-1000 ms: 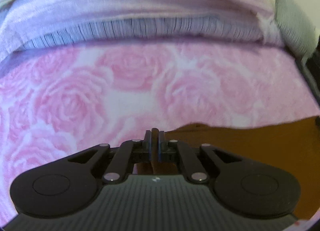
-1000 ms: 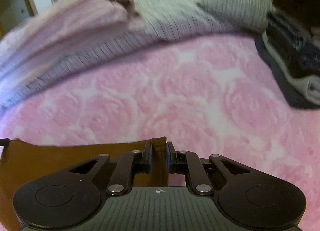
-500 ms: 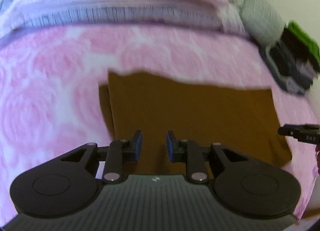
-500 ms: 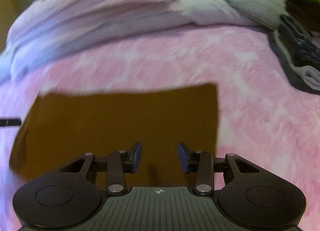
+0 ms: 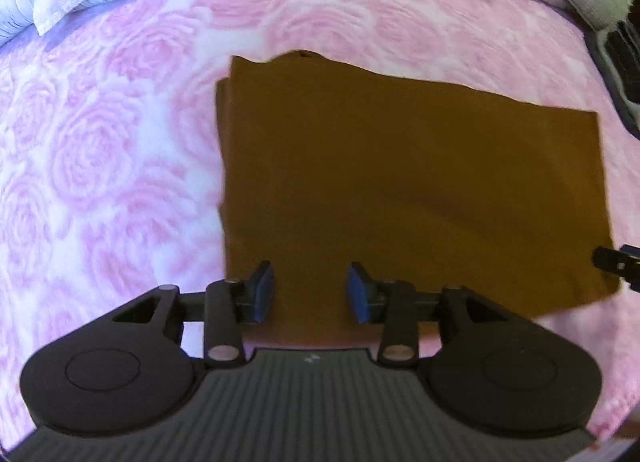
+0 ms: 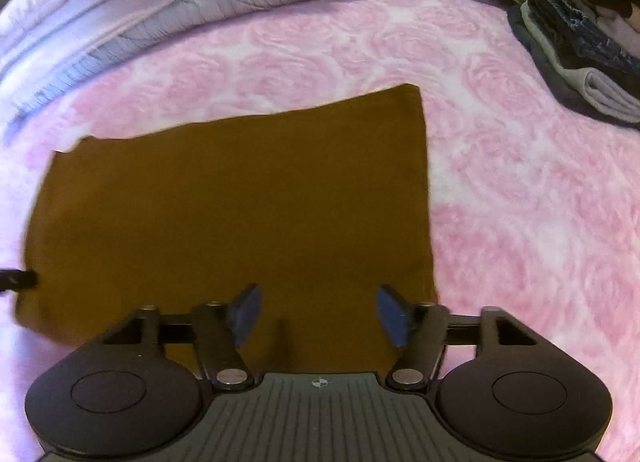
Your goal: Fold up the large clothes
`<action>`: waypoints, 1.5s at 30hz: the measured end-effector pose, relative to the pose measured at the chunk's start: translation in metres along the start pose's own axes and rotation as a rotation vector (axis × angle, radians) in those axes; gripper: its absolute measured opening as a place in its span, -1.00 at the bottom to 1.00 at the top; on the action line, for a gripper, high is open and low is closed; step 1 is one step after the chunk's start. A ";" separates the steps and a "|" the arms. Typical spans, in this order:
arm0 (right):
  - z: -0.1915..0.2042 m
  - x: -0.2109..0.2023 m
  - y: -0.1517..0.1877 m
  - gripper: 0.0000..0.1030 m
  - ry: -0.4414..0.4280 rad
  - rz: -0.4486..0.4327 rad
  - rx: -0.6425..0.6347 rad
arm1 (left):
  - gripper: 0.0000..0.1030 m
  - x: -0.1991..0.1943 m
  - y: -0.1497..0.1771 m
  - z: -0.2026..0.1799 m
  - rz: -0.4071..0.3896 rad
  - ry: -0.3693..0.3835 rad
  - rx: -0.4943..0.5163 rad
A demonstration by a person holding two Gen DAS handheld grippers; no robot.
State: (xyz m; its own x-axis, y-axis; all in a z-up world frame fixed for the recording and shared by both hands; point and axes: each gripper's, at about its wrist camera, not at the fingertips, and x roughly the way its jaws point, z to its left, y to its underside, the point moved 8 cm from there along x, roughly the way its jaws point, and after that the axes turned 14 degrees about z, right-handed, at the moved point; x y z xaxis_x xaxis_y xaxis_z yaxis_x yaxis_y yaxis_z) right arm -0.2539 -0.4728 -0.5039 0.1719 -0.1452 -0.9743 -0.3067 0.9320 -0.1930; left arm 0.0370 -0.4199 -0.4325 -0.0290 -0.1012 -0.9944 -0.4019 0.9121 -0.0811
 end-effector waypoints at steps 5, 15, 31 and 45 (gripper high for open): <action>0.021 -0.012 0.024 0.31 -0.014 0.026 -0.036 | -0.05 -0.008 0.025 -0.020 0.045 -0.014 0.021; 0.020 -0.024 0.056 0.31 -0.021 0.077 -0.020 | 0.05 -0.024 0.059 -0.030 0.073 -0.042 0.023; 0.002 -0.027 0.058 0.31 -0.023 0.080 -0.035 | 0.11 -0.029 0.061 -0.039 0.066 -0.052 0.007; -0.073 -0.009 0.001 0.31 -0.120 -0.111 0.096 | -0.31 -0.013 0.008 -0.049 -0.128 0.059 0.107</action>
State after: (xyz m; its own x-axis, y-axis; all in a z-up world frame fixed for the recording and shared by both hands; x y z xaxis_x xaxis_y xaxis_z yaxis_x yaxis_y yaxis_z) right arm -0.3241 -0.4944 -0.5039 0.3118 -0.2141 -0.9257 -0.1899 0.9406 -0.2815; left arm -0.0108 -0.4312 -0.4172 -0.0389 -0.2396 -0.9701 -0.3058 0.9271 -0.2167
